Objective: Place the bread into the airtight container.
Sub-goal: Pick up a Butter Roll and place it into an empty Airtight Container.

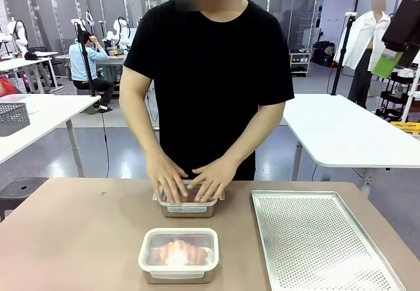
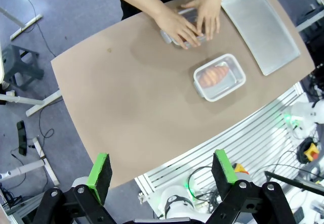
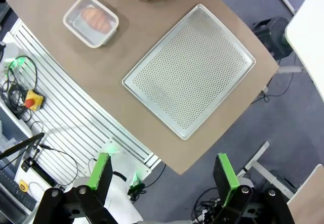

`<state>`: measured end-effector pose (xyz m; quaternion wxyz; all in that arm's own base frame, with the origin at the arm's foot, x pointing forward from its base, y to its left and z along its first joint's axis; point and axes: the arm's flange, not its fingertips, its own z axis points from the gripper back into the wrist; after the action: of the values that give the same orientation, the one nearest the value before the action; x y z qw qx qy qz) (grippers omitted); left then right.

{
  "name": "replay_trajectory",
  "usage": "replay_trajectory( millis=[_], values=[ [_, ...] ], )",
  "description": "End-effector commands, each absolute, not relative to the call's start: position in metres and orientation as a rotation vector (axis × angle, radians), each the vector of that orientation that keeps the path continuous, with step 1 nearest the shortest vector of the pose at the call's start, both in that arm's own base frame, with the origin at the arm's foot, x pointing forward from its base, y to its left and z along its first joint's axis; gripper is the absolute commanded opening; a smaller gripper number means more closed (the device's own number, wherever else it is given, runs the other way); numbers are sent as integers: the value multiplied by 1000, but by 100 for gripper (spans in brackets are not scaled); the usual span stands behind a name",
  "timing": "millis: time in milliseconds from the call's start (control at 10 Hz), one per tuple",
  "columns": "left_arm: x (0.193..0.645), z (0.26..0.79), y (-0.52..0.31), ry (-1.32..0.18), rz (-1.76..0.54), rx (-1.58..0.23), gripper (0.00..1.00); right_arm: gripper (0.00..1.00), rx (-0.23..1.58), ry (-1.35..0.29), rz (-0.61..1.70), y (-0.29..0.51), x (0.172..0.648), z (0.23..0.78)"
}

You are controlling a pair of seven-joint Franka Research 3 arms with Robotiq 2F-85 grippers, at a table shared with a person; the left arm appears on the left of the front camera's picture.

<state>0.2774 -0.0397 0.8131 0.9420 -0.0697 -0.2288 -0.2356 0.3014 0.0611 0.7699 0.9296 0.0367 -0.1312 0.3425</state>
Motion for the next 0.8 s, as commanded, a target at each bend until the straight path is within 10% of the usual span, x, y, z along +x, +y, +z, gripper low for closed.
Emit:
replay_trajectory(
  millis=[0,700],
  values=[
    [276,813,-39,-466,-486,-145,100,100,67,-276,705,59,299,767],
    [276,813,-39,-466,-486,-145,100,100,67,-276,705,59,299,767]
  ],
)
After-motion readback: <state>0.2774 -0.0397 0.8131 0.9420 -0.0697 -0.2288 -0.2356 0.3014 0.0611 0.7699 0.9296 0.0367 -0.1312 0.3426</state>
